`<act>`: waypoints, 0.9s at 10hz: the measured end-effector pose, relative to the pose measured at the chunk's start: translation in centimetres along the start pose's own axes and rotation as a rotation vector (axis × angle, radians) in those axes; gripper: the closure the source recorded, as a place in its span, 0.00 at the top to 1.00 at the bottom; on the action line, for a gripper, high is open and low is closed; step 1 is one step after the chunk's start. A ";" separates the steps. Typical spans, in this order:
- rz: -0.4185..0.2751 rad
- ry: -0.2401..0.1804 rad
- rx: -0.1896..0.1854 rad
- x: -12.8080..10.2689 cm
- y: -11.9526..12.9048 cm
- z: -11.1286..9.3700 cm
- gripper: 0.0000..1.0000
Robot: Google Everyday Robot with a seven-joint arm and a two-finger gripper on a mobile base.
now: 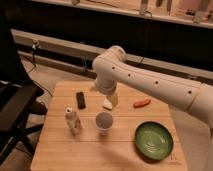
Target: Knock the bottle over
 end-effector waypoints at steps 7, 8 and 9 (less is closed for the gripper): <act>-0.188 -0.012 0.077 -2.9 -2.4 1.4 0.11; -0.234 -0.017 0.076 -3.9 -3.4 2.0 0.01; -0.261 -0.026 0.074 -4.8 -4.0 2.5 0.00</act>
